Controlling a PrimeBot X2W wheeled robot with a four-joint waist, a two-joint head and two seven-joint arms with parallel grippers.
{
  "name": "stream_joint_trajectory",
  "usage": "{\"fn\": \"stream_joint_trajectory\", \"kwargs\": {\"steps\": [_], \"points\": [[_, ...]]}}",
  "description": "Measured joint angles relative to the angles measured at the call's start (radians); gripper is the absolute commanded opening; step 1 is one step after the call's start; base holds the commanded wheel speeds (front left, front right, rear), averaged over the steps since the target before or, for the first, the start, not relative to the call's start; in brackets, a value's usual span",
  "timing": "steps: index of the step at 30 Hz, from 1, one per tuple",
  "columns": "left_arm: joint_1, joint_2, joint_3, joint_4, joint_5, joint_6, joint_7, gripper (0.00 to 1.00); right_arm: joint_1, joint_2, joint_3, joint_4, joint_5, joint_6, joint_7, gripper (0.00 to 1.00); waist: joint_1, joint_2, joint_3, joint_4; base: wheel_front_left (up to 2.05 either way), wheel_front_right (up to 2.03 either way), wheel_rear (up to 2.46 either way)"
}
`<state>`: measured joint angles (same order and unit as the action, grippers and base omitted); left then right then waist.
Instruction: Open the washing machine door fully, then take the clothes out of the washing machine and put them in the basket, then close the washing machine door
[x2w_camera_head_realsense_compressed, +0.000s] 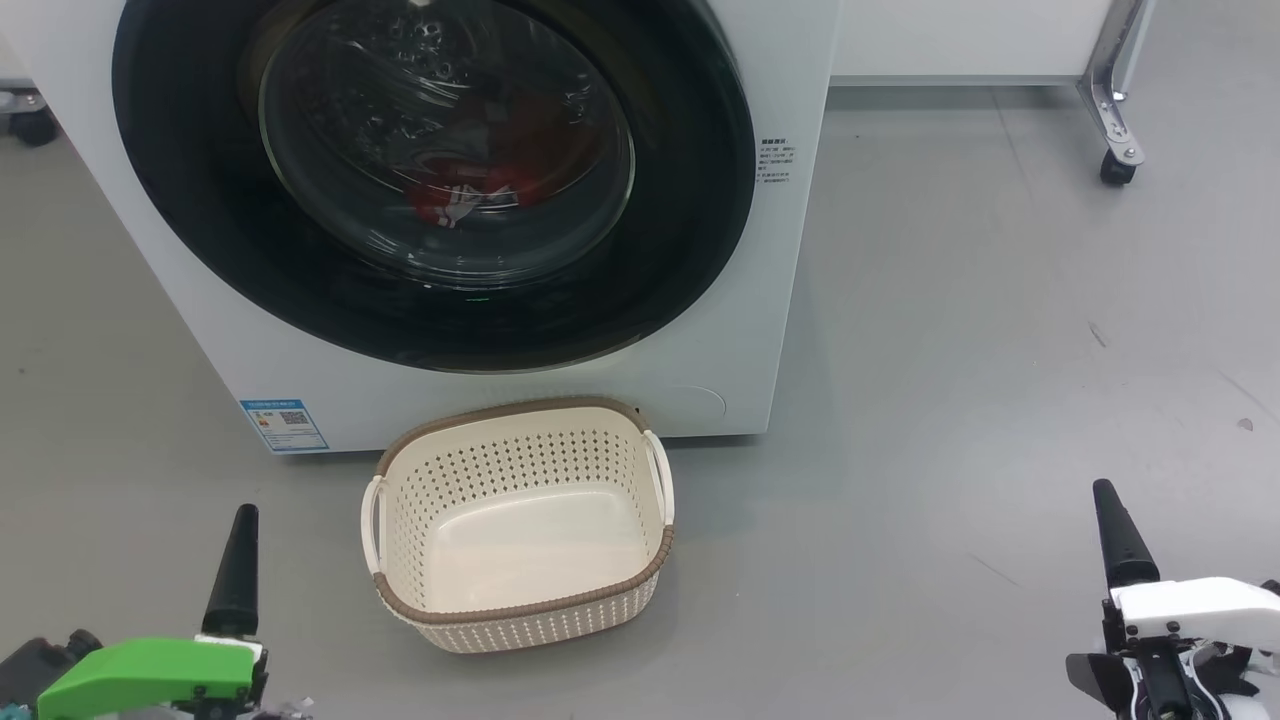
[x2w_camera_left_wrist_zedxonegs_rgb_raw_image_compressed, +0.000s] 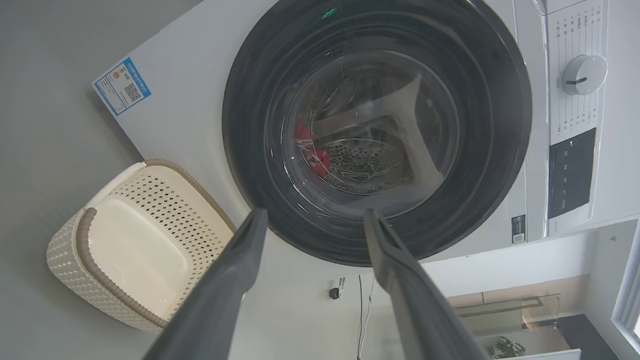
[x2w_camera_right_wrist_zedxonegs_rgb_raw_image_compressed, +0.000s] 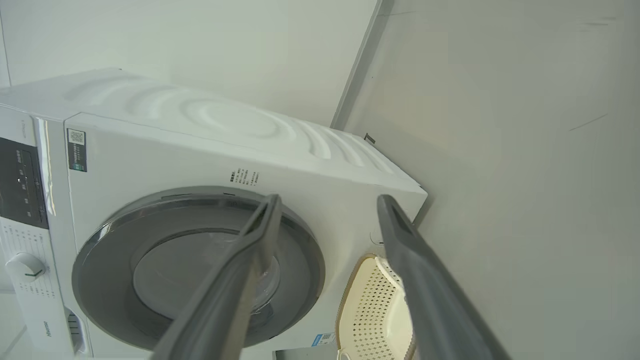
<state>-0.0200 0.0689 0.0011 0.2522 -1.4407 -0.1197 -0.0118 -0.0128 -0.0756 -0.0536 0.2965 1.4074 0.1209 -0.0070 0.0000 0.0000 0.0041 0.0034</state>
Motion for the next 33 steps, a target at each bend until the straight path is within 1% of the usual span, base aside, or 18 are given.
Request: {"fn": "stream_joint_trajectory", "kwargs": {"steps": [6, 8, 11, 14, 18, 19, 20, 22, 25, 27, 28, 31, 33], "points": [[-0.002, 0.026, -0.017, -0.011, 0.118, 0.000, -0.023, 1.00, -0.015, -0.035, 0.035, -0.010, -0.128, -0.001, -0.025, 1.00, 0.0000, 0.0000, 0.001, 0.001, 0.00, 0.00, 0.00], [-0.004, 0.033, -0.025, -0.018, 0.153, 0.000, -0.027, 1.00, -0.023, -0.046, 0.052, -0.015, -0.175, -0.009, -0.031, 1.00, 0.0000, 0.0000, 0.001, 0.002, 0.00, 0.00, 0.00], [-0.011, 0.042, -0.037, -0.031, 0.207, 0.001, -0.035, 1.00, -0.027, -0.059, 0.076, -0.019, -0.242, -0.011, -0.041, 1.00, 0.0000, 0.0000, 0.001, 0.003, 0.00, 0.00, 0.00], [-0.017, 0.046, -0.048, -0.039, 0.263, 0.009, -0.050, 1.00, -0.030, -0.063, 0.099, -0.023, -0.299, -0.027, -0.049, 1.00, 0.0000, 0.0000, 0.000, 0.004, 0.00, 0.00, 0.00], [-0.022, 0.050, -0.056, -0.055, 0.334, 0.017, -0.062, 1.00, -0.035, -0.071, 0.125, -0.025, -0.371, -0.037, -0.063, 1.00, 0.0000, 0.0000, -0.001, 0.005, 0.00, 0.00, 0.00], [-0.022, 0.056, -0.069, -0.060, 0.378, 0.022, -0.068, 1.00, -0.040, -0.075, 0.136, -0.027, -0.400, -0.044, -0.072, 1.00, 0.0000, 0.0000, -0.001, 0.005, 0.00, 0.00, 0.00], [-0.022, 0.057, -0.072, -0.062, 0.394, 0.024, -0.072, 1.00, -0.041, -0.075, 0.140, -0.030, -0.419, -0.045, -0.075, 1.00, 0.0000, 0.0000, -0.002, 0.005, 0.00, 0.00, 0.00], [-0.022, 0.062, -0.083, -0.067, 0.437, 0.031, -0.079, 1.00, -0.041, -0.075, 0.150, -0.033, -0.445, -0.053, -0.082, 1.00, 0.0000, 0.0000, -0.003, 0.005, 0.00, 0.00, 0.00], [-0.022, 0.071, -0.100, -0.071, 0.498, 0.040, -0.088, 1.00, -0.041, -0.073, 0.164, -0.033, -0.482, -0.055, -0.091, 1.00, 0.0000, 0.0000, -0.004, 0.005, 0.00, 0.00, 0.00], [-0.022, 0.072, -0.104, -0.072, 0.512, 0.043, -0.093, 1.00, -0.041, -0.073, 0.169, -0.033, -0.496, -0.055, -0.095, 1.00, 0.0000, 0.0000, -0.005, 0.005, 0.00, 0.00, 0.00], [-0.022, 0.073, -0.109, -0.072, 0.532, 0.044, -0.095, 1.00, -0.041, -0.073, 0.173, -0.034, -0.508, -0.062, -0.097, 1.00, 0.0000, 0.0000, -0.005, 0.005, 0.00, 0.00, 0.00], [-0.022, 0.075, -0.127, -0.074, 0.581, 0.053, -0.105, 1.00, -0.041, -0.073, 0.190, -0.034, -0.553, -0.063, -0.106, 1.00, 0.0000, 0.0000, -0.007, 0.005, 0.00, 0.00, 0.00], [-0.022, 0.077, -0.137, -0.075, 0.617, 0.054, -0.109, 1.00, -0.041, -0.073, 0.199, -0.034, -0.577, -0.072, -0.114, 1.00, 0.0000, 0.0000, -0.008, 0.005, 0.00, 0.00, 0.00]]}}
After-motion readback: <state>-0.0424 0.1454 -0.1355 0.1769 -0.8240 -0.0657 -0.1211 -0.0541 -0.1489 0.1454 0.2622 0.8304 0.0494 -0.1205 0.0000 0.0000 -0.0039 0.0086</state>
